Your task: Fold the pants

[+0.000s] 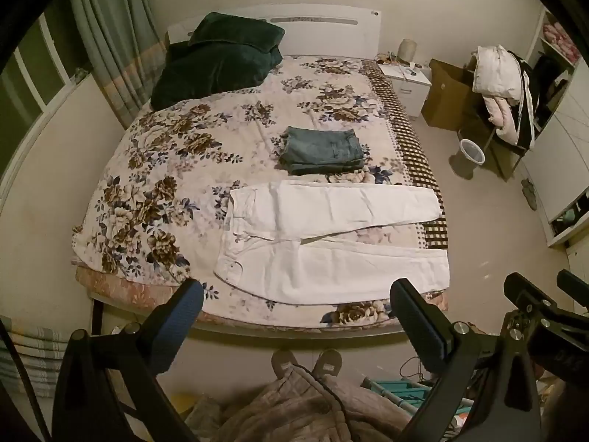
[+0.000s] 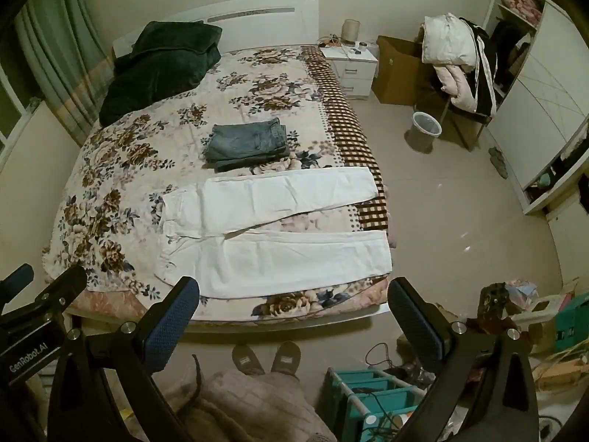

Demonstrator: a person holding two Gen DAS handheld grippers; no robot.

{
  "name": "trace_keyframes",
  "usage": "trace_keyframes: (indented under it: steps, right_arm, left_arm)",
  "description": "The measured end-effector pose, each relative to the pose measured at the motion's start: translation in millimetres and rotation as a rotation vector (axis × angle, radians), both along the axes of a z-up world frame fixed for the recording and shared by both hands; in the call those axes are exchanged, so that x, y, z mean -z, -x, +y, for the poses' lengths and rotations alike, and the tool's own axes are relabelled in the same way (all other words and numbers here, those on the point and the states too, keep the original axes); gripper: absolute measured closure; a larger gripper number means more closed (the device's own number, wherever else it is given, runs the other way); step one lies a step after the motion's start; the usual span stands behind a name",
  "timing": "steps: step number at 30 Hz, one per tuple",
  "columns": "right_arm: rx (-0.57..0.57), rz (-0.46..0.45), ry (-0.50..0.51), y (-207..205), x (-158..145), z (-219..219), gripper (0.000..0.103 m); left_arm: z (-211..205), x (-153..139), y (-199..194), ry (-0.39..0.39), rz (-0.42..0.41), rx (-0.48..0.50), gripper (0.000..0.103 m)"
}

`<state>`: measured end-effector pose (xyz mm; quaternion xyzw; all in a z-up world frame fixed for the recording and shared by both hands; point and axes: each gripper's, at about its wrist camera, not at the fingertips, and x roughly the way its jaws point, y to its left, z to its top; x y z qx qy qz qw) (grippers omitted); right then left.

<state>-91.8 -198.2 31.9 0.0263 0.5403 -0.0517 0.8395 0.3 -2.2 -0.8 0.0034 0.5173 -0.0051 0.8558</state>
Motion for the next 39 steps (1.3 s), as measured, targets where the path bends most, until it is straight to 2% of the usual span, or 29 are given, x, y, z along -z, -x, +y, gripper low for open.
trace_keyframes:
  steps: [7, 39]
  right_arm:
    - [0.003, -0.002, -0.004, 0.2, -0.4, 0.3, 0.0]
    - [-0.001, -0.011, -0.019, -0.7, -11.0, -5.6, 0.0]
  left_arm:
    - [-14.4, -14.0, -2.6, -0.004, -0.003, 0.005, 0.0]
    - [-21.1, -19.3, -2.1, -0.005, -0.02, 0.006, 0.0]
